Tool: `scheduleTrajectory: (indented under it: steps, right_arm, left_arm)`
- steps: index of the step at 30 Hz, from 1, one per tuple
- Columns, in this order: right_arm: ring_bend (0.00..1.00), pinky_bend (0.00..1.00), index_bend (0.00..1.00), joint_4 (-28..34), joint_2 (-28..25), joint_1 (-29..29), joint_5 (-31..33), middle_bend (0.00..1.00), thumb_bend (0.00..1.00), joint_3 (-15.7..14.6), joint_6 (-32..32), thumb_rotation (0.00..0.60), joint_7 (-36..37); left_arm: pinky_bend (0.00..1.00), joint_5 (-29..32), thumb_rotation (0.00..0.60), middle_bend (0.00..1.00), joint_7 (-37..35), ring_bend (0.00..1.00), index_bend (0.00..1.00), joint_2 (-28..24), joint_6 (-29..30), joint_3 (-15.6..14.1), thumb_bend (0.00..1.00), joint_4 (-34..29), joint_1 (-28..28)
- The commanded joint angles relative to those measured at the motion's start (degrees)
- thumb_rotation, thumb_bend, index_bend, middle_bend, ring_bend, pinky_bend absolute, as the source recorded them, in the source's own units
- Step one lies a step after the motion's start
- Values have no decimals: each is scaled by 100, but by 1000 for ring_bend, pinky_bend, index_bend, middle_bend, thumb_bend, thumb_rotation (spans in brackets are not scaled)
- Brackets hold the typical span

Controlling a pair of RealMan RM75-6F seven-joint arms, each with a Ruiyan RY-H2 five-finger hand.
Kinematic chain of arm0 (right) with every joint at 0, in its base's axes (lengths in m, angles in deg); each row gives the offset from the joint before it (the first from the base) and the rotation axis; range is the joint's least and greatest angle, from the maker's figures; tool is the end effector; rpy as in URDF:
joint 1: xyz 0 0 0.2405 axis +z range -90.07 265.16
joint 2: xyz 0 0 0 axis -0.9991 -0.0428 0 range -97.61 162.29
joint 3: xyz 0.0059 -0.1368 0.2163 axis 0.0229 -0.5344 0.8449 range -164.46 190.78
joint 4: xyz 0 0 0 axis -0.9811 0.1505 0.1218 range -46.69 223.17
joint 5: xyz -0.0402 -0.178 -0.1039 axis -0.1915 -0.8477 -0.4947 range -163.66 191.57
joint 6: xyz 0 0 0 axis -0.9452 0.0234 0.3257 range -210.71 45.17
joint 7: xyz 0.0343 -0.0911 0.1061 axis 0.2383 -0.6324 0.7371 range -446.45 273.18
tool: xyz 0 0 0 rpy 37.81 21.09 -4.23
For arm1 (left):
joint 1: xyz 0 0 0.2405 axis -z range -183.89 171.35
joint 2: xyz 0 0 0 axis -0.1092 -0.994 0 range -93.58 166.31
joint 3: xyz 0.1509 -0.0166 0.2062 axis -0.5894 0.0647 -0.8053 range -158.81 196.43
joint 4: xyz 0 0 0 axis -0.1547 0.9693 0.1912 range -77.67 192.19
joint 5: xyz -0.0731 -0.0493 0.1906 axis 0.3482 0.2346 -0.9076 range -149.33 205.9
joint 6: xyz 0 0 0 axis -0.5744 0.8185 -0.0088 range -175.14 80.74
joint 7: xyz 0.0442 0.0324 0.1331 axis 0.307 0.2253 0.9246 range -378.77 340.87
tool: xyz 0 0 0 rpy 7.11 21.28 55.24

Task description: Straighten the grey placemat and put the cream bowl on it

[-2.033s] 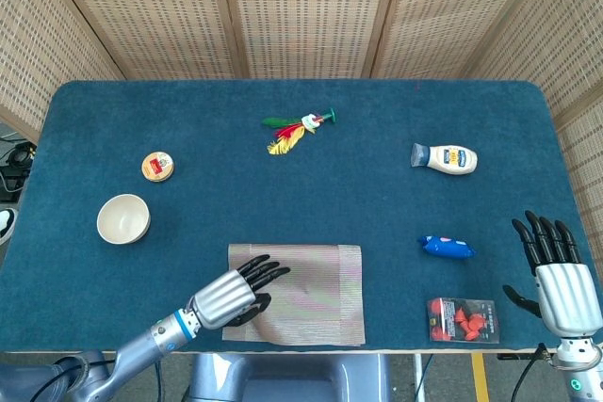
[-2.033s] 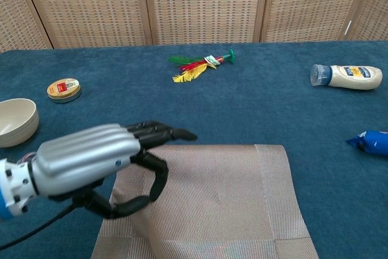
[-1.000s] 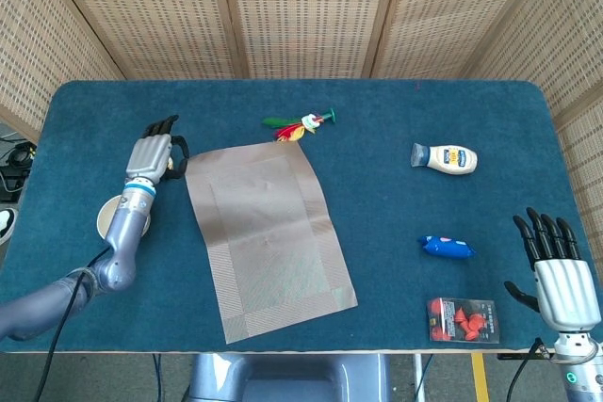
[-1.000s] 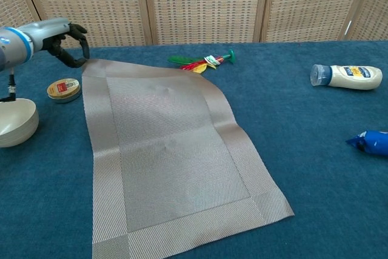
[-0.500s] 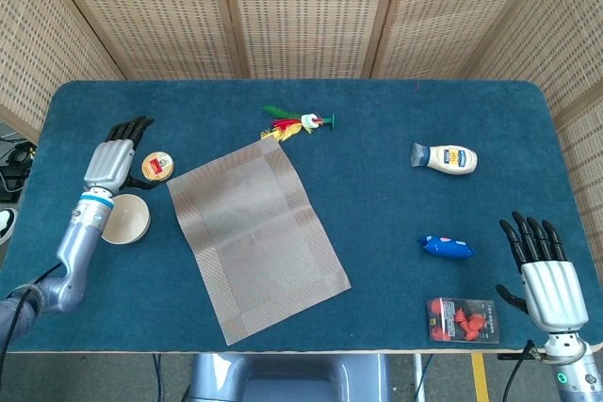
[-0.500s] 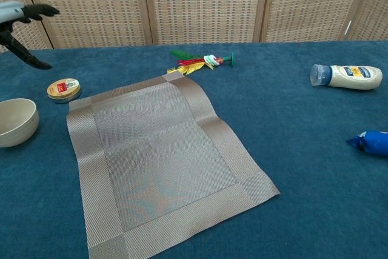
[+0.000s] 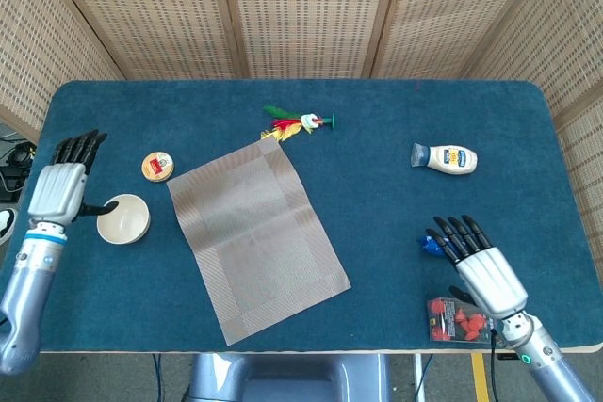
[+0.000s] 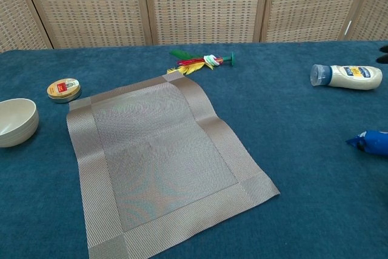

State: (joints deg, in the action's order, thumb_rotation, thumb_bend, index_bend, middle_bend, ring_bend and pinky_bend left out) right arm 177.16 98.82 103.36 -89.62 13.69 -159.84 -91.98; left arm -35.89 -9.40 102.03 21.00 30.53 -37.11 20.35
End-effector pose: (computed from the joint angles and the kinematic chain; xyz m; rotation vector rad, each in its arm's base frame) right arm -0.2558 -0.2165 0.1099 1.8875 -0.6240 0.9710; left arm -0.2498 0.3176 0.1456 -1.4217 -0.9298 -0.9066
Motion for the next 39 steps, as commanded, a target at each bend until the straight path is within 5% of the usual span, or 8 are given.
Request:
scheduleTrajectory:
  steps: [1, 8, 16, 39]
  right_arm:
    - [0, 0, 97, 152, -41, 399, -389, 0, 0, -116, 383, 600, 209]
    - [0, 0, 111, 280, 264, 1175, -859, 0, 0, -220, 1202, 600, 420]
    - [0, 0, 130, -221, 1045, 1840, -1023, 0, 0, -214, 1884, 600, 359]
    - [0, 0, 163, -1628, 1925, 2254, -421, 0, 0, -260, 2476, 600, -6]
  left_arm:
    - [0, 117, 600, 0, 814, 0, 0, -449, 885, -245, 0, -907, -548]
    - [0, -328, 600, 0, 1007, 0, 0, -370, 1712, -554, 0, -1295, -1077]
    - [0, -772, 600, 0, 756, 0, 0, -333, 1858, -760, 0, -1124, -1331]
    - [0, -1010, 600, 0, 723, 0, 0, -298, 1713, -735, 0, -885, -1407]
